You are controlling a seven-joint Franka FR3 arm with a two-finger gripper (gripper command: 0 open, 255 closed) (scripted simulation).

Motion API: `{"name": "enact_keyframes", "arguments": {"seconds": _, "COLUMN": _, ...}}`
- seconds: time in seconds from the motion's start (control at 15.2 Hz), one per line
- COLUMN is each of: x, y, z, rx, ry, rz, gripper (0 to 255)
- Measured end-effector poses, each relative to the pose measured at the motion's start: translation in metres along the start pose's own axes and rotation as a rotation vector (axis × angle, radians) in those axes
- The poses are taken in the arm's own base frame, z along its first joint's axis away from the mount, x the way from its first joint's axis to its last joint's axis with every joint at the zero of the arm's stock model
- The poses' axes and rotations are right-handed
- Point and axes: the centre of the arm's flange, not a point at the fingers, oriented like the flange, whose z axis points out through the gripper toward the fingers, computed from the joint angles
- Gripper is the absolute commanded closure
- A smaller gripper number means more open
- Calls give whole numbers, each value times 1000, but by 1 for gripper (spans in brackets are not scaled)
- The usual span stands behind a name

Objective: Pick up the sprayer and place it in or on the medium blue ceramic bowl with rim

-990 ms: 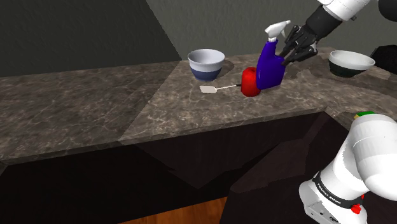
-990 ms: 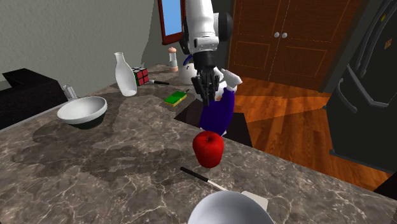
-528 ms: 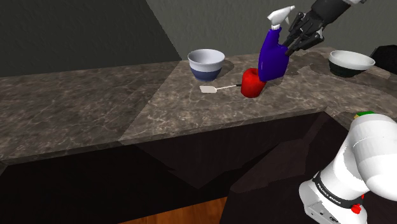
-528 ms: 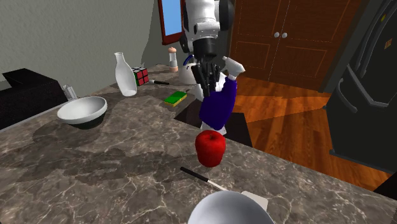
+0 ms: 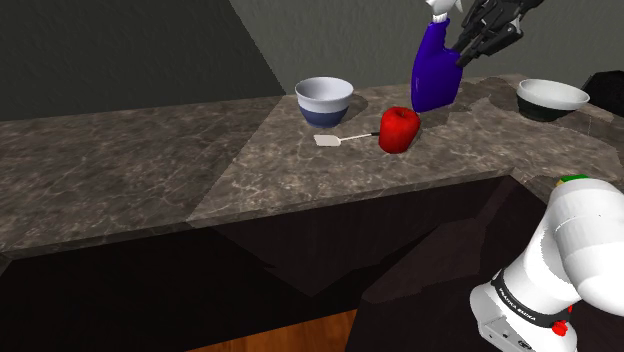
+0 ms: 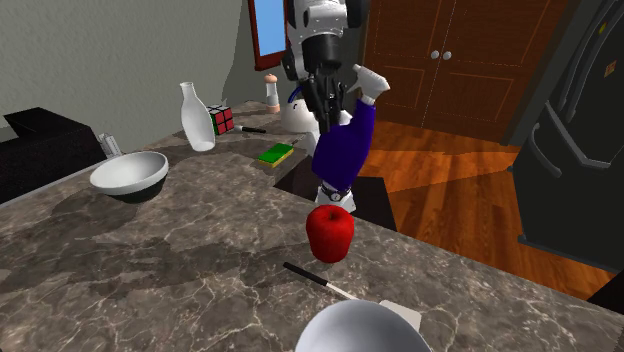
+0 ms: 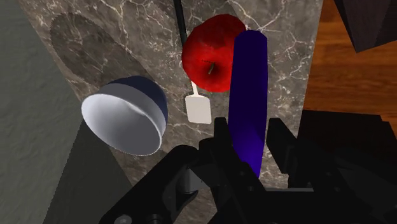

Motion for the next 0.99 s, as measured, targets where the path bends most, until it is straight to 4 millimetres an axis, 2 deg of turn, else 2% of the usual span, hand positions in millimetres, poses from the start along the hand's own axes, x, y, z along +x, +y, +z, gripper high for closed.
{"name": "enact_keyframes", "arguments": {"seconds": 0.13, "x": 4, "y": 2, "z": -9, "rx": 0, "ry": 0, "rz": 0, "gripper": 255}}
{"name": "enact_keyframes", "arguments": {"seconds": 0.26, "x": 13, "y": 15, "z": -5, "rx": 1, "ry": 0, "rz": 0, "gripper": 255}}
{"name": "enact_keyframes", "arguments": {"seconds": 0.99, "x": 80, "y": 121, "z": 52, "rx": 2, "ry": 1, "rz": 1, "gripper": 255}}
